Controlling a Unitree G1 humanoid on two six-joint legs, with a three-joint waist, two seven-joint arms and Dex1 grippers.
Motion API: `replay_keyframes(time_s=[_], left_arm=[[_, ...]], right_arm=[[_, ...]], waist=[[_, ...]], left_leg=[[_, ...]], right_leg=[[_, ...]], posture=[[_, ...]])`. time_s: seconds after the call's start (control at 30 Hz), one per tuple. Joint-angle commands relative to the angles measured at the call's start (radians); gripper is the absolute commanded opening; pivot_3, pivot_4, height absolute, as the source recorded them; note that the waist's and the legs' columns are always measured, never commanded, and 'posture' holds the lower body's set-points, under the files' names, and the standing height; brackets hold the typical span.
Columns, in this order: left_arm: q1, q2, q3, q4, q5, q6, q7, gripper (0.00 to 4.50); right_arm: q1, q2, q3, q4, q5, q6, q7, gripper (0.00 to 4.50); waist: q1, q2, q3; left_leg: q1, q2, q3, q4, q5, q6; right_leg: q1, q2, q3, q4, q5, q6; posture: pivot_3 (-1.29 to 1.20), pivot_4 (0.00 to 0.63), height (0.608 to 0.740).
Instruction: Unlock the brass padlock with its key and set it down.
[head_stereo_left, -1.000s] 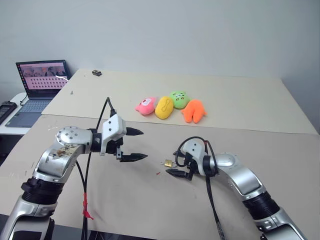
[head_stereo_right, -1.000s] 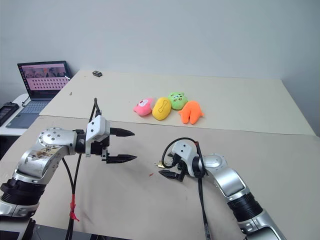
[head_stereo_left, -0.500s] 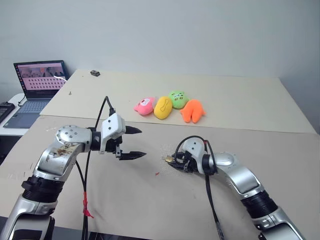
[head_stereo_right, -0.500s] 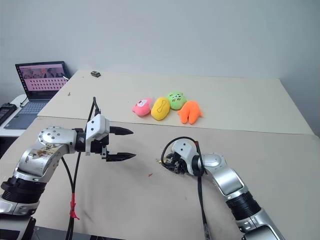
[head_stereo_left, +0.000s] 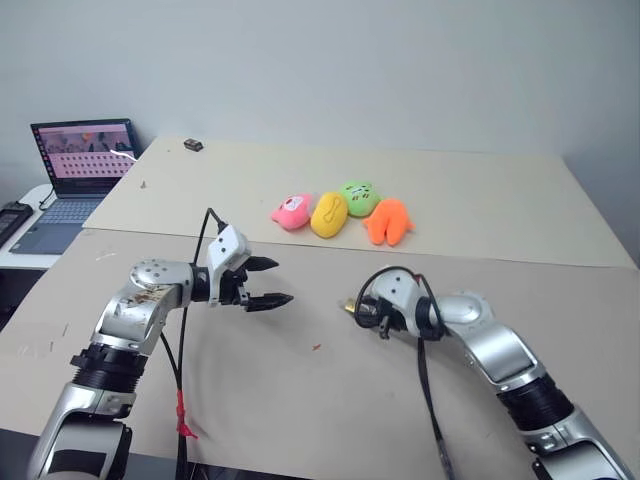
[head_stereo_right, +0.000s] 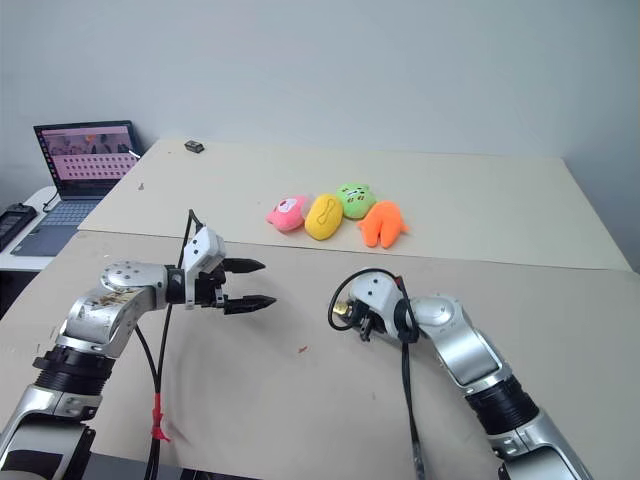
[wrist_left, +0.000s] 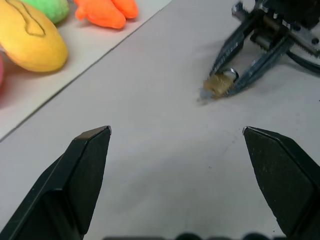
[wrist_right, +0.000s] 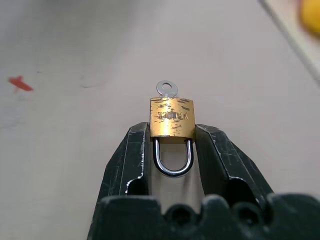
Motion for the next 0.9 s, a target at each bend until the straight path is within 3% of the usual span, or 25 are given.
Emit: replay_keyframes(time_s=[0.03, 0.43, 0.83, 0.9], left_arm=[[-0.063, -0.049, -0.009, 0.026, -0.026, 0.054, -0.011, 4.5], [-0.156, -0.269, 0.03, 0.099, -0.162, 0.277, 0.023, 4.5], [-0.186, -0.313, 0.05, 0.153, -0.176, 0.307, 0.066, 4.5], [-0.19, -0.318, 0.059, 0.169, -0.176, 0.308, 0.074, 3.99]], right_arm=[[-0.032, -0.048, -0.046, -0.105, -0.033, -0.043, -0.001, 0.91], [-0.009, -0.158, -0.065, -0.239, -0.107, -0.099, 0.011, 0.91], [-0.016, -0.155, -0.111, -0.328, -0.076, -0.017, 0.026, 0.91], [-0.023, -0.154, -0.115, -0.344, -0.071, 0.002, 0.031, 0.91]], waist=[[0.0, 0.0, 0.0], [-0.002, 0.001, 0.0], [-0.008, 0.001, -0.001], [-0.007, 0.001, -0.001]], left_leg=[[0.0, 0.0, 0.0, 0.0, 0.0, 0.0], [-0.004, 0.0, -0.002, 0.004, 0.0, 0.001], [-0.004, -0.001, -0.002, 0.005, 0.0, 0.001], [-0.004, -0.001, -0.002, 0.005, 0.0, 0.001]], right_leg=[[0.0, 0.0, 0.0, 0.0, 0.0, 0.0], [0.0, 0.0, 0.0, 0.0, 0.0, 0.0], [0.0, 0.0, 0.0, 0.0, 0.0, 0.0], [0.0, 0.0, 0.0, 0.0, 0.0, 0.0]], posture=[[0.0, 0.15, 0.65], [0.0, 0.15, 0.65], [0.0, 0.15, 0.65], [0.0, 0.15, 0.65]])
